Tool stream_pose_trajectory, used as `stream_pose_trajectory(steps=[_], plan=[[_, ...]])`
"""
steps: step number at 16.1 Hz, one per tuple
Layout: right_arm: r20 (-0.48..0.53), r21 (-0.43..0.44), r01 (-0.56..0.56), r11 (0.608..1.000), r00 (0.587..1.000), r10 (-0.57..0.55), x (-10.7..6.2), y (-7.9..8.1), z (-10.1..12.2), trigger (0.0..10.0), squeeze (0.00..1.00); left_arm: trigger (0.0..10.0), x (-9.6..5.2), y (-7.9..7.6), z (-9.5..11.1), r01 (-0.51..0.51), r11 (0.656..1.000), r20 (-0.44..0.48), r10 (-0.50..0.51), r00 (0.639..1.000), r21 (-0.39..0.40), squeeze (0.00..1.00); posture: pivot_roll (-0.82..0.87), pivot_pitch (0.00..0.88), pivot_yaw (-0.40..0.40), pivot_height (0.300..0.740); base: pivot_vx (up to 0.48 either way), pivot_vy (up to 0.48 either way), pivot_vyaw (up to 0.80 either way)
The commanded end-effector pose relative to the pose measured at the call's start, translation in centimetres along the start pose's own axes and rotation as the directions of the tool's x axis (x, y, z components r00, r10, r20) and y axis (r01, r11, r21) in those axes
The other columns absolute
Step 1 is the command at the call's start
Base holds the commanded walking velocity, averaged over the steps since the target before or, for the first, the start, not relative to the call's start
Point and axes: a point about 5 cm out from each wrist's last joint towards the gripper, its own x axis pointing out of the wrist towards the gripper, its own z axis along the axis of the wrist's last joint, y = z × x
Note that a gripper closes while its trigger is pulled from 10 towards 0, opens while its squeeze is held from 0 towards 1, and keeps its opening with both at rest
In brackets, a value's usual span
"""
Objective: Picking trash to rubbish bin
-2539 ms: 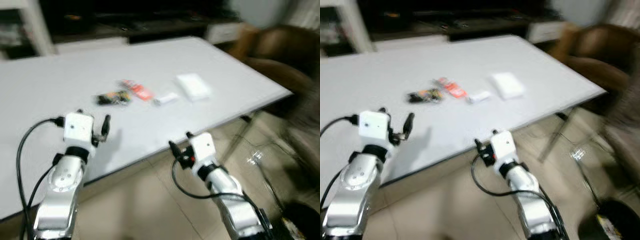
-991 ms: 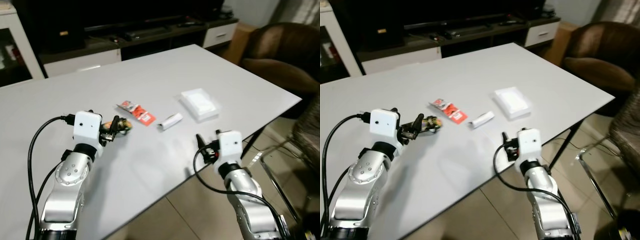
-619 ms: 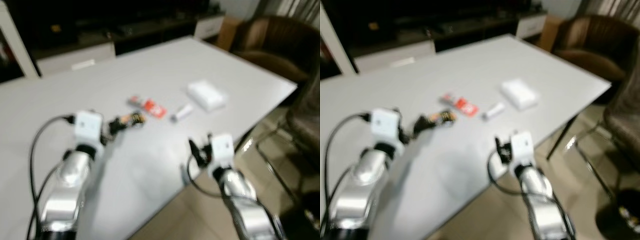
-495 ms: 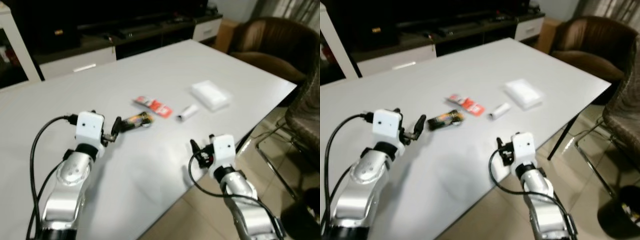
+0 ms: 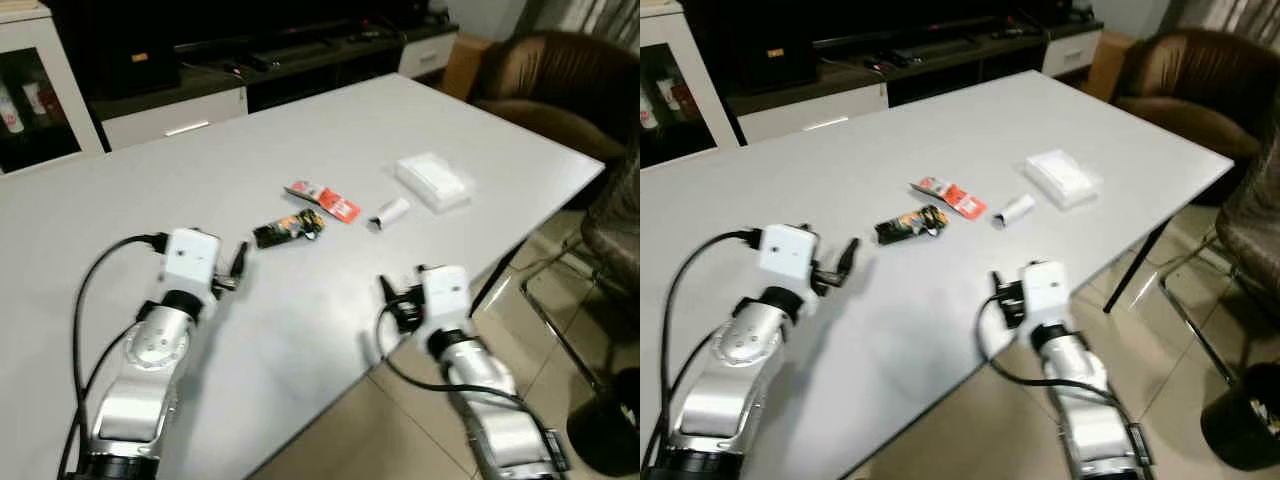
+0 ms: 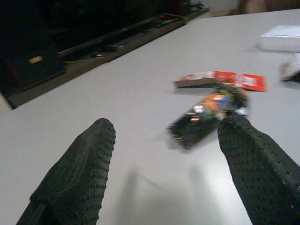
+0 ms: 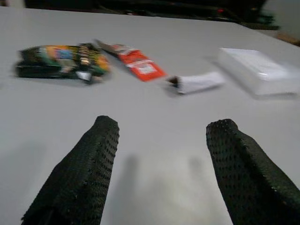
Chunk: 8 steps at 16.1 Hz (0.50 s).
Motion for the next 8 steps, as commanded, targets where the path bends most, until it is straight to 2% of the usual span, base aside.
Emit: stream_pose_trajectory(steps=[1, 5, 7, 8], plan=[[0.003, 0.0, -0.004, 1.0, 1.0, 0.004, 0.04, 0.03, 0.11, 10.0, 0.0, 10.0, -0.03, 0.23, 0.23, 0.002, 1.0, 0.01, -0.002, 1.0, -0.019, 0.0, -0.02, 0.0, -0.047, 0.74, 0.0, 0.0, 0.0], [-0.002, 0.013, 0.009, 1.0, 1.0, -0.009, 0.15, -0.3, 0.15, 10.0, 0.0, 10.0, -0.1, -0.06, 0.41, 0.004, 1.0, 0.035, -0.004, 0.999, -0.008, 0.0, -0.02, 0.0, -0.053, 0.74, 0.0, 0.0, 0.0], [-0.004, 0.011, 0.004, 1.0, 1.0, -0.004, 0.11, -0.26, 0.13, 10.0, 0.0, 10.0, -0.08, -0.15, 0.46, 0.008, 1.0, 0.038, -0.007, 0.999, -0.008, 0.0, -0.02, 0.0, -0.052, 0.74, 0.0, 0.0, -0.58], [-0.005, 0.01, 0.002, 1.0, 1.0, -0.002, 0.07, -0.27, 0.09, 10.0, 0.0, 10.0, -0.06, -0.17, 0.46, 0.009, 1.0, 0.039, -0.009, 0.999, -0.008, 0.0, -0.02, 0.0, -0.052, 0.74, 0.259, 0.0, -0.71]])
